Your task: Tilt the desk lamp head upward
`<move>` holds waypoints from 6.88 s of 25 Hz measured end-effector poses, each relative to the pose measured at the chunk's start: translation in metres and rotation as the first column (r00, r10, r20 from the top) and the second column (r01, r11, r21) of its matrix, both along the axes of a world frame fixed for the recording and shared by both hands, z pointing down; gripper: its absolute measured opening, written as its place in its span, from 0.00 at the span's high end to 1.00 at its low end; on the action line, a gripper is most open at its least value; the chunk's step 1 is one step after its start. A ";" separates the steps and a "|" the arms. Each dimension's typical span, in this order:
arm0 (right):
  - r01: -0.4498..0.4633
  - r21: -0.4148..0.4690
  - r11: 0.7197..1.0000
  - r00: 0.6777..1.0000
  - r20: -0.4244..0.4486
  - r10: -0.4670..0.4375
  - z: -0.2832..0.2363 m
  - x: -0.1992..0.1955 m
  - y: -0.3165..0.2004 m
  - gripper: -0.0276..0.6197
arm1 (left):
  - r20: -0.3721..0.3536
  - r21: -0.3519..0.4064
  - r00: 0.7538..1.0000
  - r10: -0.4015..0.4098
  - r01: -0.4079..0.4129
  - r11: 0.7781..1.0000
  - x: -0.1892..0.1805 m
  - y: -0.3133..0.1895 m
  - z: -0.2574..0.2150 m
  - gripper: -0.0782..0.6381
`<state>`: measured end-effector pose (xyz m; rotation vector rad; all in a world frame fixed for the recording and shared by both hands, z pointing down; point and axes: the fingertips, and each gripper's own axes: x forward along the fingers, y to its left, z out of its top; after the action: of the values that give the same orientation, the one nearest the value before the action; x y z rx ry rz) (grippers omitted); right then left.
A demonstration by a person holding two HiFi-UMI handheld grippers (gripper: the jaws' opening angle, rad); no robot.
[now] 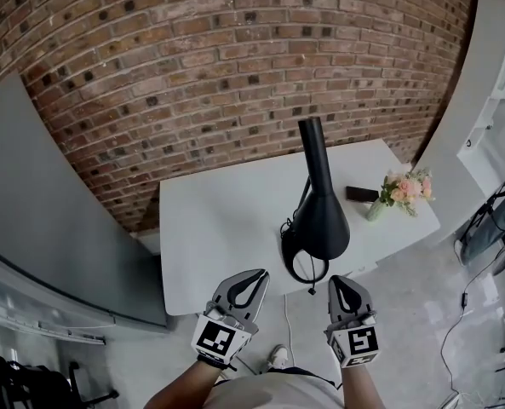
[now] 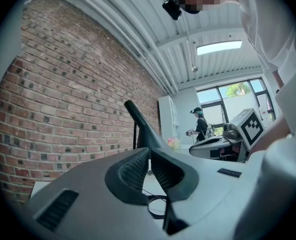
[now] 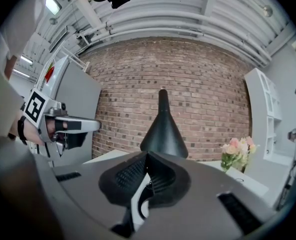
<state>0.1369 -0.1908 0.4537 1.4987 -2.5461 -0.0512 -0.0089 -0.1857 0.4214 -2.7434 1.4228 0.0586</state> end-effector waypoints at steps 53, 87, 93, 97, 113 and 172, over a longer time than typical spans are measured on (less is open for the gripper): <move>0.160 -0.020 0.987 0.986 0.055 -0.159 0.050 -0.012 -0.091 0.94 | 0.111 -0.034 0.975 -0.195 0.200 0.979 0.000 -0.046 0.015 0.86; 0.152 0.033 0.988 0.984 0.084 -0.155 0.029 -0.005 -0.081 0.94 | 0.112 -0.003 0.975 -0.194 0.195 0.981 0.002 -0.027 0.010 0.88; 0.143 0.050 0.988 0.986 0.078 -0.147 0.020 -0.006 -0.074 0.94 | 0.114 0.006 0.979 -0.170 0.171 0.985 0.004 -0.024 0.009 0.88; 0.142 0.059 0.988 0.986 0.079 -0.147 0.013 -0.005 -0.067 0.94 | 0.110 0.003 0.982 -0.156 0.157 0.988 0.008 -0.024 0.007 0.88; 0.155 0.095 0.983 0.986 0.049 -0.160 -0.014 -0.008 -0.049 0.94 | 0.103 -0.011 0.990 -0.098 0.100 0.995 0.022 -0.016 0.004 0.88; 0.238 0.179 0.955 0.961 0.103 -0.259 -0.104 -0.006 -0.024 0.94 | 0.066 0.017 0.994 -0.088 0.087 0.996 0.041 -0.021 0.003 0.88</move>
<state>0.1312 -0.2145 0.3500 1.2581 -2.8829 -0.2150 0.0324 -0.2063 0.4239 -2.6418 1.5166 -0.0266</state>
